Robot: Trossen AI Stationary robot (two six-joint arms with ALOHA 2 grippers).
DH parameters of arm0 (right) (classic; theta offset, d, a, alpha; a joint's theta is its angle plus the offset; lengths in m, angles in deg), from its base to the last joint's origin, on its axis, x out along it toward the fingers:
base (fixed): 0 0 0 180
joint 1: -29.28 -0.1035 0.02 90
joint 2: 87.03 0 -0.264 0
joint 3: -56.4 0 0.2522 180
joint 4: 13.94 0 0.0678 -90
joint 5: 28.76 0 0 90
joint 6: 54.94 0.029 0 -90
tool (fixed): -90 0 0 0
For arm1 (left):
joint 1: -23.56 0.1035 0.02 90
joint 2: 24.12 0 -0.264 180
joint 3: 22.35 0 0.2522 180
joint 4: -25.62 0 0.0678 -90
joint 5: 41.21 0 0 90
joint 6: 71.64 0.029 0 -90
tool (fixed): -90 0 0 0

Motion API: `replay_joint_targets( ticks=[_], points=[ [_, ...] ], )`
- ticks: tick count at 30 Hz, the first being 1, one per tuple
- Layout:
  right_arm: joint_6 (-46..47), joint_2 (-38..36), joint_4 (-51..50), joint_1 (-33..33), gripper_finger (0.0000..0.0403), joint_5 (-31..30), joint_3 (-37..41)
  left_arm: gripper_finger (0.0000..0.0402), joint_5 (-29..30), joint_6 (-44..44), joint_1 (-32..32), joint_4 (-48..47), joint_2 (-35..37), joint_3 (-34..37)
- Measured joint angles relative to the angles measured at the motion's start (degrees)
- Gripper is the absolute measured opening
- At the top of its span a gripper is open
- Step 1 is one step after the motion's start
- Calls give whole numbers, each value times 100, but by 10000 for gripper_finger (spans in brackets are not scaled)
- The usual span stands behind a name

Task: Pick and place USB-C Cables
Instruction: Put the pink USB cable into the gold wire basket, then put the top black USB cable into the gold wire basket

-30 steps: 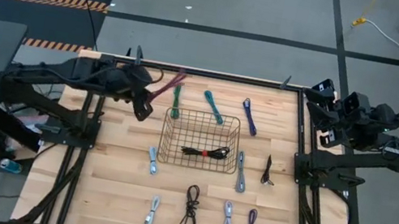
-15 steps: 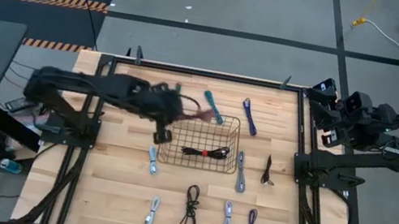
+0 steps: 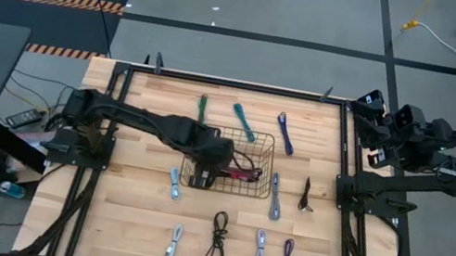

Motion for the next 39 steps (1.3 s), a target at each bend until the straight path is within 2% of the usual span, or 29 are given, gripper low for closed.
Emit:
replay_joint_targets(
  ticks=[10, 18, 24, 28, 34, 39],
  points=[
    [99, 0, -6, 0, 178, 0, 0, 11, 63, -248, 55, 37, -235, 2],
    [101, 0, -6, 0, 178, 0, 0, 88, 96, -361, 98, 28, -235, 2],
    [99, 0, -4, 0, 178, -12, 0, 118, 94, -801, 141, -53, -237, -180],
    [90, 0, -4, -1, 178, -42, 0, 127, 98, -1040, 280, -365, -237, -754],
    [-11, -2, -164, 0, 173, -18, -18, 130, 132, -1080, 421, -1375, -237, -2240],
    [255, 122, -2016, -30, 166, -492, -680, 130, 705, -1066, 354, -2347, -222, -3624]
  ],
)
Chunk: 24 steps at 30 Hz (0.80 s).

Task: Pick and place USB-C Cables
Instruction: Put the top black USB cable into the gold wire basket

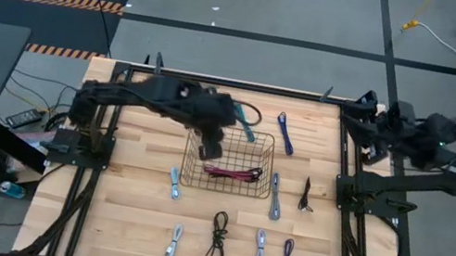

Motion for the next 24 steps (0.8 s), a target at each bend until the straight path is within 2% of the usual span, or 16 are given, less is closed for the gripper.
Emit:
replay_joint_targets(
  ticks=[3, 4, 8, 13, 17, 21, 24],
  points=[
    [374, 258, -1399, -76, 163, -300, -575, 130, 557, -32, -122, -607, 14, -805],
    [528, 365, -1855, -105, 162, -337, -780, 130, 778, -56, -183, -644, 97, -830],
    [1287, 804, -3638, -192, 162, -392, -1548, 131, 1420, -303, -359, -556, 806, -226],
    [2485, 1476, -5780, -203, 162, -406, -2152, 131, 1727, -961, -539, -845, 1306, 92],
    [3431, 1942, -7035, -210, 162, -29, -2235, 131, 2000, -1091, -670, -862, 1538, 166],
    [4500, 2451, -8090, -275, 162, 698, -2233, 131, 2176, -1091, -748, -920, 1597, 164],
    [5001, 2824, -8449, -440, 162, 1313, -2125, 131, 2200, -1091, -791, -1035, 1576, 172]
  ],
)
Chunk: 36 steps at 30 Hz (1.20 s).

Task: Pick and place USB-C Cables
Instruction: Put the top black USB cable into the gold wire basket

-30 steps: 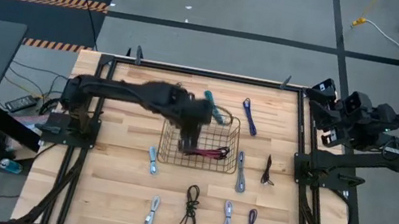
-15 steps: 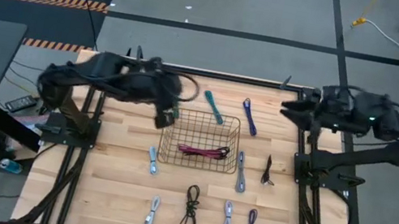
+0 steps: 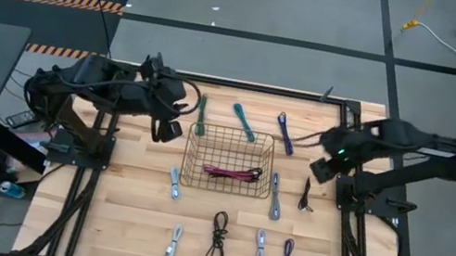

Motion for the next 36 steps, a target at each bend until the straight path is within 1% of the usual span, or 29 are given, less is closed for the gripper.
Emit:
replay_joint_targets(
  ticks=[2, 4, 9, 19, 25, 31, 36],
  points=[
    [244, 246, -62, -157, 162, 310, 86, 131, 5, 2, -27, -109, 4, -1],
    [454, 484, -17, -348, 162, 457, 152, 131, 4, 2, -64, -134, 4, 0],
    [1111, 1071, -41, -872, 162, 470, 202, 131, 4, 6, -153, -183, 4, -2],
    [3277, 1779, -26, -1845, 164, -107, 206, 131, 4, 6, -400, -219, 4, -2],
    [4294, 2098, -39, -2272, 179, -380, 211, 131, 2, 9, -543, -217, 4, -2],
    [4784, 2244, -87, -2440, 208, -524, 338, 131, 4, 44, -578, -217, 4, -2],
    [4945, 2112, 517, -2530, 225, -438, 940, 131, 2, 46, -580, -217, 4, -2]
  ],
)
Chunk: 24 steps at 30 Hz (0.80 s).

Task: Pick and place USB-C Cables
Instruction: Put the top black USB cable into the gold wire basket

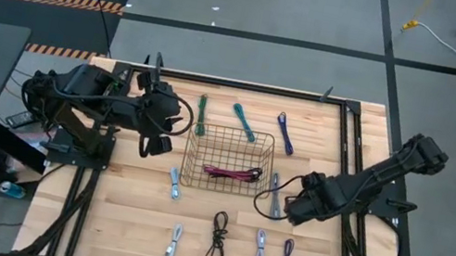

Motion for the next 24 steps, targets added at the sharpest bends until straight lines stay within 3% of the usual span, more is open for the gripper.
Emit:
replay_joint_targets(
  ticks=[10, 17, 24],
  points=[
    [-58, -48, 1236, -27, 223, -52, 1121, 131, 0, -48, 0, 4, 0, 0],
    [-226, -86, 1491, 29, 223, -61, 1524, 131, 0, -102, 0, 7, 0, 0],
    [-414, -210, 2129, 205, 223, -453, 1930, 131, 0, -238, 0, 7, -2, 0]
  ],
)
